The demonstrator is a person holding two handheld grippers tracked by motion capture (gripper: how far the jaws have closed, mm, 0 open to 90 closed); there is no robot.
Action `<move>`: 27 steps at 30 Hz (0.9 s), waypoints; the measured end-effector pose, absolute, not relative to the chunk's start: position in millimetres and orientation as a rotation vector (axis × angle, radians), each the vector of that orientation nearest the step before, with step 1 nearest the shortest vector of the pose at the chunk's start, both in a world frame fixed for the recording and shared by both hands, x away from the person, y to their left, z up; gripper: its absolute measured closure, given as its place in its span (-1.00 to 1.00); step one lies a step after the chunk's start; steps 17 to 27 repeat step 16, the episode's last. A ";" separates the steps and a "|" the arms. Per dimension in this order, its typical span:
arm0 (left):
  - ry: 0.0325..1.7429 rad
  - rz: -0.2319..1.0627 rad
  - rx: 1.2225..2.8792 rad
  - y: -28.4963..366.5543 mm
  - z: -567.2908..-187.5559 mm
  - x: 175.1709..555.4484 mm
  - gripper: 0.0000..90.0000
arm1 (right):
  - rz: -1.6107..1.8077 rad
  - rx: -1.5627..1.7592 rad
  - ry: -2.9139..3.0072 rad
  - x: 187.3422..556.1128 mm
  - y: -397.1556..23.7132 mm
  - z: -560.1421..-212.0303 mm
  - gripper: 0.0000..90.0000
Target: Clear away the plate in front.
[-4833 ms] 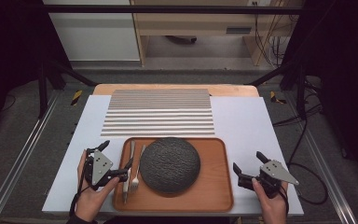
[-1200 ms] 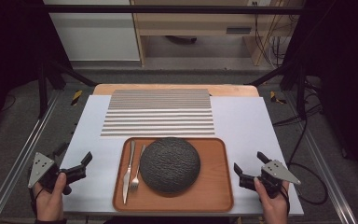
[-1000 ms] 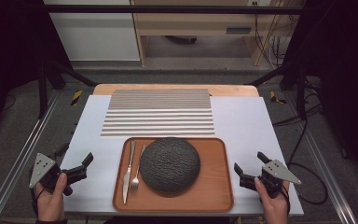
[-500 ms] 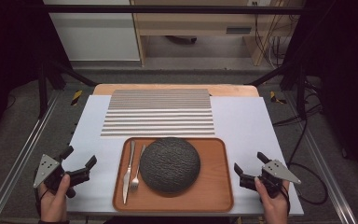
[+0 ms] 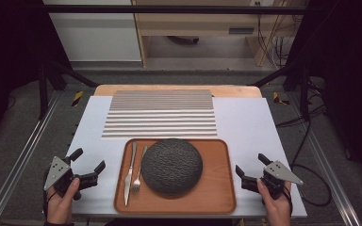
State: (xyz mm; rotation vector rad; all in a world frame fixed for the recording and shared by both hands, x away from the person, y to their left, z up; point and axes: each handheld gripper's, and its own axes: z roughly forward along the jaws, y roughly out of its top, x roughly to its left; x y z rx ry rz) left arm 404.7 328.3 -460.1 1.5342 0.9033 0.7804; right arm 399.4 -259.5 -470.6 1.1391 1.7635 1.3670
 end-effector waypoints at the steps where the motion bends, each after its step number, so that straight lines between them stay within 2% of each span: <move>1: 0.896 0.773 1.536 326.1 -460.4 404.1 -0.96 | 1.368 1.138 1.765 399.6 -259.7 -470.8 -0.92; 27: 0.841 0.763 1.526 315.6 -458.1 396.4 -0.96 | 1.399 1.138 1.781 401.1 -260.1 -473.0 -0.92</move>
